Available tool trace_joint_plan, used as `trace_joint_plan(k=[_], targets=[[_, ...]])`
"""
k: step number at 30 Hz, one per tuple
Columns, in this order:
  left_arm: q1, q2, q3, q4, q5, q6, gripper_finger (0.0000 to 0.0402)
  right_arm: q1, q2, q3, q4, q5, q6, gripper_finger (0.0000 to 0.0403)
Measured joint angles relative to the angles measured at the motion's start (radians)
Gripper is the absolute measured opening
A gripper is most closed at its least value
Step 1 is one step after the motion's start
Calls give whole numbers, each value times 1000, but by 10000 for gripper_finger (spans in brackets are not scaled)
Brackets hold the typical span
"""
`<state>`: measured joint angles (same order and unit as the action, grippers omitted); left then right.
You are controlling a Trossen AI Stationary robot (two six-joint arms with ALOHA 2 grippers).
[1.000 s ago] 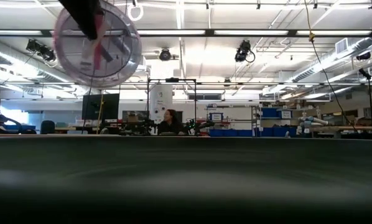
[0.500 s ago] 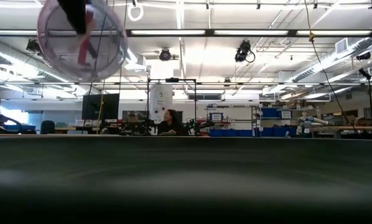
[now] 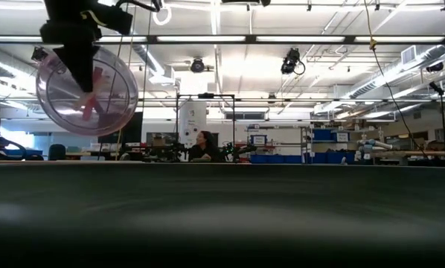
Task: Stack plastic plates
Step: Stack the stacked plates on top of the orange plate
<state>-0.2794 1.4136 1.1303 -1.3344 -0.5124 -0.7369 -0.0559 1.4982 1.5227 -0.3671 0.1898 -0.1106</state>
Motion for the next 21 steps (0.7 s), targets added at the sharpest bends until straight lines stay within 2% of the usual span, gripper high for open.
trace_joint_plan(k=[4,9,12,17,21], targets=[[-2,0,24,-6,-17,-39,18,-1,0,0,-33,18,-6,227],[-66,0,171,-35,-7,-29,17,-7,0,0,-63,67,-40,227],[-96,-1,239,-35,43,-6,17,-20,0,0,-64,70,-48,227],[-98,-1,223,-53,203,-12,17,-45,0,0,-65,71,-44,227],[-108,0,179,-50,223,-59,18,-53,0,0,-68,71,-42,227]])
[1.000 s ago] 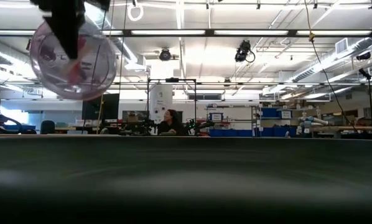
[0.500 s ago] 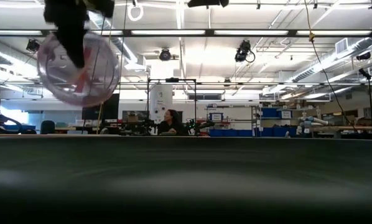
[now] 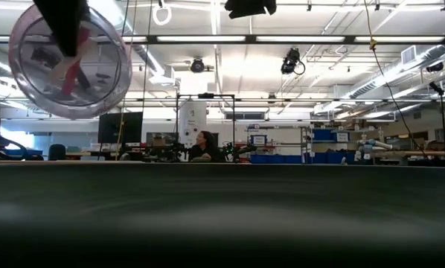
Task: Stack plastic plates
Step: Stack the stacked plates on top of the orange plate
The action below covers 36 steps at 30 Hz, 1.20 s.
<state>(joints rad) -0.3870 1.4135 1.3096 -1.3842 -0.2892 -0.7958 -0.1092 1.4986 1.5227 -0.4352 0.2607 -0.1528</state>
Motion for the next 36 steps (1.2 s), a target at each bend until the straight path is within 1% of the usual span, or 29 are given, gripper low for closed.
trace_joint_plan(k=[2,7,14,19,23,28,32,36], targets=[[0,0,-15,-1,-21,-39,18,0,0,0,-3,0,0,227],[-11,0,-44,-28,-140,-132,18,0,0,0,-4,0,0,227],[-11,8,-139,-13,-226,-144,18,11,0,0,-13,0,3,227],[-9,8,-242,50,-222,-144,18,29,0,0,-17,0,3,227],[-11,8,-318,92,-186,-145,18,42,0,0,-33,6,4,227],[-11,8,-410,100,-176,-204,18,52,0,0,-51,9,4,227],[-11,8,-453,104,-177,-265,18,63,0,0,-52,9,4,227],[-11,8,-479,156,-177,-269,18,77,0,0,-53,10,4,227]])
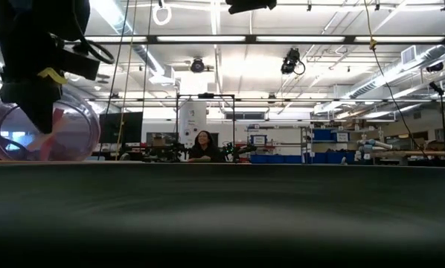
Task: Stack plastic plates
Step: Stack the stacked plates on top of the orange plate, then stack the stacked plates on top of the light blue plate
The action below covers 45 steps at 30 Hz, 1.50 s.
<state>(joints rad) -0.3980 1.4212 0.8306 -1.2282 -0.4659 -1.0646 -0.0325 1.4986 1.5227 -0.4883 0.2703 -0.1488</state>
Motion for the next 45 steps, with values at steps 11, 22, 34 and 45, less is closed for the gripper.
trace_joint_plan(k=[11,22,34,45], targets=[[44,0,-7,108,72,105,100,36,0,1,-57,51,89,250],[104,-17,-6,54,260,148,246,64,0,1,-289,12,165,312],[94,-14,-5,422,333,-27,261,86,0,1,-446,-162,125,319],[91,192,179,258,340,-102,214,34,0,1,-413,-192,-93,319]])
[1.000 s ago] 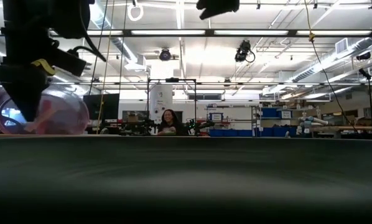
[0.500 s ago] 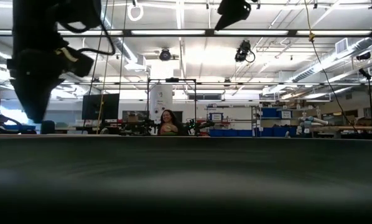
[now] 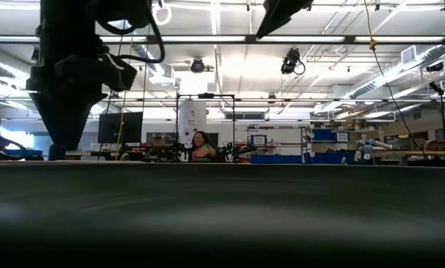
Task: Stack plastic plates
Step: Stack the stacked plates on top of the light blue plate
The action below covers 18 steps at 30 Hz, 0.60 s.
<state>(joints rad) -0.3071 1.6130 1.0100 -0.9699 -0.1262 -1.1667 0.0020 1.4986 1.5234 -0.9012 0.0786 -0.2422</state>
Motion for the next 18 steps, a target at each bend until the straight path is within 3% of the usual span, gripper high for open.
trace_joint_plan(k=[8,18], targets=[[21,38,27,10,50,-7,208,-54,0,0,19,-25,9,319],[93,36,-37,-12,84,114,208,-37,0,-1,53,-49,170,319]])
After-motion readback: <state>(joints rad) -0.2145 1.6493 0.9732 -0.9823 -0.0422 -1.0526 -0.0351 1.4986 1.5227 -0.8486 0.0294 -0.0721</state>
